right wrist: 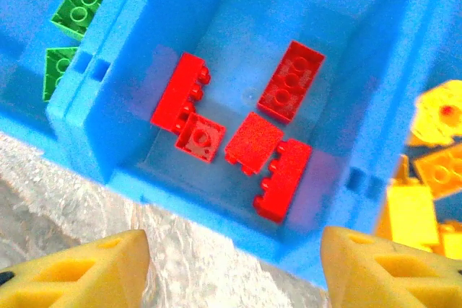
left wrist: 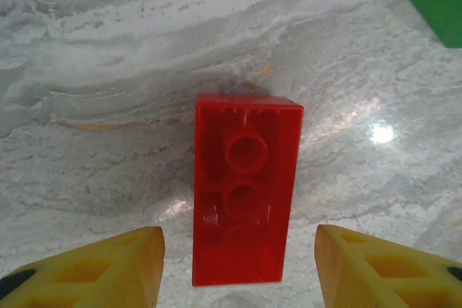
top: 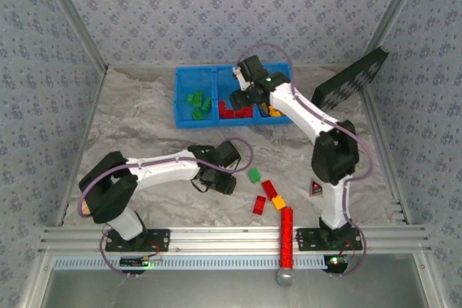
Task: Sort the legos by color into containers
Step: Place the lego in the container, then pick up the lego from the middle-left of the table, then place the lego in the container.
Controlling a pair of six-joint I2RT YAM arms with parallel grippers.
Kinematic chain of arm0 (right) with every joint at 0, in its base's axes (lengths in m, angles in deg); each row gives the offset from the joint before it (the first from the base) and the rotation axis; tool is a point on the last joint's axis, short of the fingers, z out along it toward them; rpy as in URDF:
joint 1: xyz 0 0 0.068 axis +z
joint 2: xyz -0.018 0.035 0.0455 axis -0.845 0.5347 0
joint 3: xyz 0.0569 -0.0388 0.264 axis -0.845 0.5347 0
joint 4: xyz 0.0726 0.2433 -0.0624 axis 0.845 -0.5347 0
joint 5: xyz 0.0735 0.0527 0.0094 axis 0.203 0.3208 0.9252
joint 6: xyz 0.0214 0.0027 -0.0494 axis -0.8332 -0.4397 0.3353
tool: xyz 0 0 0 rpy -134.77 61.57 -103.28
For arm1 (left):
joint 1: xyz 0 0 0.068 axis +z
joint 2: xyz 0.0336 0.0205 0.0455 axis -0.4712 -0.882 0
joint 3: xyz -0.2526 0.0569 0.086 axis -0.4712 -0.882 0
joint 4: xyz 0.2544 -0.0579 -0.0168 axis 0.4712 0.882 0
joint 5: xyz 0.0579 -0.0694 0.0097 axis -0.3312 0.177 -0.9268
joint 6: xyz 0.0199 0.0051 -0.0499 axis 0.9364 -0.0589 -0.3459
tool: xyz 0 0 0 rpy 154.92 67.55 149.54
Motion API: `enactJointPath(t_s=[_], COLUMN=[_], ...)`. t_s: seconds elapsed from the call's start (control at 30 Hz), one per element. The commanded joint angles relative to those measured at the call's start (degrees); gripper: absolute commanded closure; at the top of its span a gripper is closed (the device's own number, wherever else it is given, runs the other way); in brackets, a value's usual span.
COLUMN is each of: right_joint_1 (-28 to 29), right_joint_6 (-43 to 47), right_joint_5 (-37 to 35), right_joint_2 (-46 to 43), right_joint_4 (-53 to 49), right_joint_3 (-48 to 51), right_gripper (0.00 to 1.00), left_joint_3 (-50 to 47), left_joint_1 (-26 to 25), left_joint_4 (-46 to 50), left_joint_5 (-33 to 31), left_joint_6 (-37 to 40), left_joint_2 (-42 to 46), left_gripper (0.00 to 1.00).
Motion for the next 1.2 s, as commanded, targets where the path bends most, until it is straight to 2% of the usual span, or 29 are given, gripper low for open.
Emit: enactJointPath(t_s=[0.0, 0.13, 0.2, 0.37, 0.4, 0.43, 0.47, 0.63, 0.8, 1.0, 1.17], right_joint_1=[-0.4, -0.5, -0.7, -1.3, -1.3, -1.2, -0.7, 1.0, 3.4, 5.3, 8.6], right_joint_6=[-1.4, -2.8, -2.9, -2.3, -2.0, -1.7, -2.0, -5.9, -13.8, -20.3, -23.1], right_joint_5=[-1.8, -3.2, -3.8, -3.0, -2.5, -1.4, -1.1, 1.5, 2.1, 2.6, 2.0], right_joint_2=[-6.1, -14.7, -19.3, -30.1, -31.7, -33.5, -35.3, -46.4, -56.6, -57.7, -50.3], right_joint_4=[-2.9, -4.1, -4.0, -4.1, -4.3, -4.8, -5.5, -4.1, 0.2, 0.5, -0.3], right_joint_3=[6.2, 15.5, 20.6, 33.0, 35.7, 37.9, 39.9, 51.0, 59.9, 64.0, 64.3], right_gripper=[0.32, 0.30, 0.29, 0.27, 0.23, 0.12, 0.08, 0.05, 0.05, 0.09, 0.08], left_joint_3=[1.5, 1.9, 2.2, 4.9, 5.4, 5.8, 6.3, 10.8, 19.1, 30.1, 43.1], left_joint_1=[-0.5, -0.5, -0.5, -0.5, -0.5, -0.5, -0.5, 2.2, 5.9, 10.7, 16.2], left_joint_4=[-1.7, -2.5, -3.0, -0.7, -0.3, 0.2, 0.8, 3.6, 2.9, 2.8, 3.7], left_joint_5=[-0.7, 0.0, 0.3, 2.2, 2.6, 2.7, 2.3, 1.0, 0.8, -3.0, -4.4], left_joint_6=[1.1, 1.5, 1.6, 2.8, 3.0, 3.4, 3.6, 5.7, 7.8, 11.5, 13.3], left_joint_2=[-1.9, -4.4, -5.2, -8.2, -8.4, -8.3, -8.1, -5.5, -3.5, -7.4, -16.2], left_gripper=[0.43, 0.46, 0.51, 0.72, 0.75, 0.79, 0.82, 0.88, 0.89, 0.88, 0.88])
